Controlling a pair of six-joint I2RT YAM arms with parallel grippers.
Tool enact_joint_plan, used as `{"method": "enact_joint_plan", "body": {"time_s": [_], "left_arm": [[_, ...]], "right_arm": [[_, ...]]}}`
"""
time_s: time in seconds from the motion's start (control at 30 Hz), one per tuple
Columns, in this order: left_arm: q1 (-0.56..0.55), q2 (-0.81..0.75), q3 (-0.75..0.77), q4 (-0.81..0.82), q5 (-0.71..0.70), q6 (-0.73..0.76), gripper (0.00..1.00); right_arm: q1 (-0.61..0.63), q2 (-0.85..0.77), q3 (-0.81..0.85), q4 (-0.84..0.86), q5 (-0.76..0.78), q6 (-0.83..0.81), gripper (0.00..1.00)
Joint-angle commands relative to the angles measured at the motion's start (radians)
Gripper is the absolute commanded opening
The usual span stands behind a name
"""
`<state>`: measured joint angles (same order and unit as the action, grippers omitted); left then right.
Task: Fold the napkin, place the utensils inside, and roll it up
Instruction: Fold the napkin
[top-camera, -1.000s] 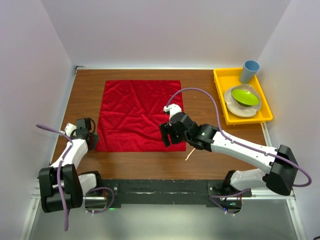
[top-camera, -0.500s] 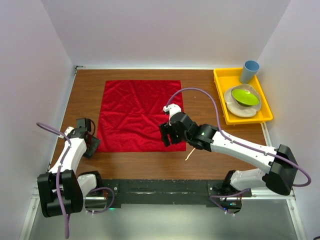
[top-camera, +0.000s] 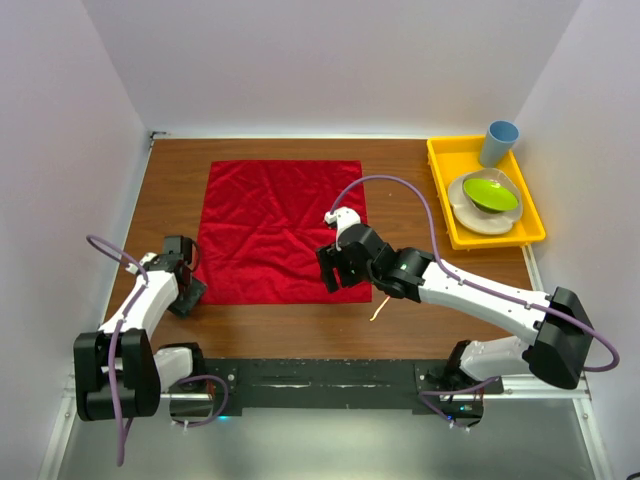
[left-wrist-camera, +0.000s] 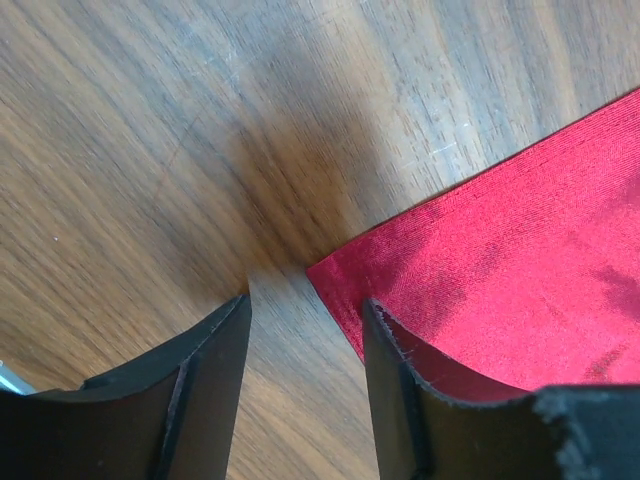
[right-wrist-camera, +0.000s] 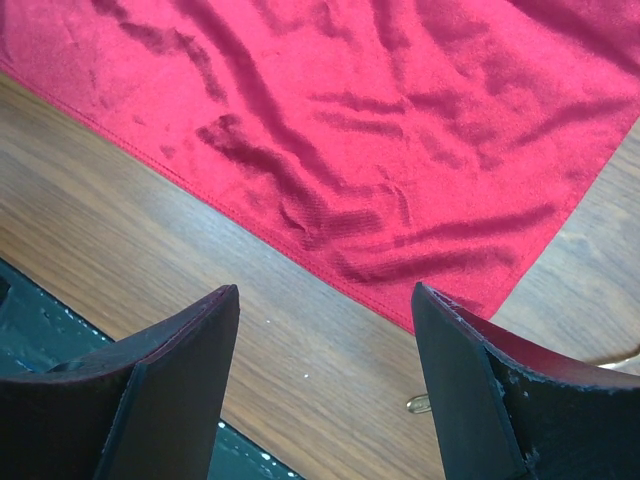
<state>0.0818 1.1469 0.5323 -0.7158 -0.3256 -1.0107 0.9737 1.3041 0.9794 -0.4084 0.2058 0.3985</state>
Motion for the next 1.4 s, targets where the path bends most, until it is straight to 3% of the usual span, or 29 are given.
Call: {"method": "enact_joint_plan", "body": {"time_s": [0.0, 0.27, 0.47, 0.6, 0.93, 1.13, 1.23, 1.37], "left_arm": [[0.01, 0.019, -0.044, 0.078, -0.024, -0.011, 0.5], [0.029, 0.042, -0.057, 0.142, -0.015, -0.006, 0.38], [0.053, 0.008, -0.019, 0.116, -0.05, 0.009, 0.19], [0.068, -0.065, 0.03, 0.038, -0.096, 0.011, 0.0], [0.102, -0.176, 0.175, -0.129, -0.253, 0.004, 0.0], [0.098, -0.128, 0.209, -0.024, -0.204, 0.136, 0.0], [0.012, -0.076, 0.248, 0.074, -0.185, 0.167, 0.0], [-0.261, 0.122, 0.363, 0.193, -0.22, 0.198, 0.0]], "right_arm": [[-0.007, -0.003, 0.001, 0.036, -0.003, -0.018, 0.74], [-0.007, -0.002, -0.002, 0.037, -0.008, -0.021, 0.74], [-0.009, -0.002, -0.002, 0.031, -0.008, -0.027, 0.74], [-0.01, 0.001, -0.001, 0.026, -0.013, -0.032, 0.74], [-0.01, 0.003, 0.021, 0.003, -0.062, -0.035, 0.74], [-0.018, 0.006, 0.065, -0.052, -0.091, -0.033, 0.74], [-0.073, -0.008, 0.096, -0.099, -0.1, -0.02, 0.74], [-0.216, -0.037, 0.107, -0.133, -0.195, -0.041, 0.74]]}}
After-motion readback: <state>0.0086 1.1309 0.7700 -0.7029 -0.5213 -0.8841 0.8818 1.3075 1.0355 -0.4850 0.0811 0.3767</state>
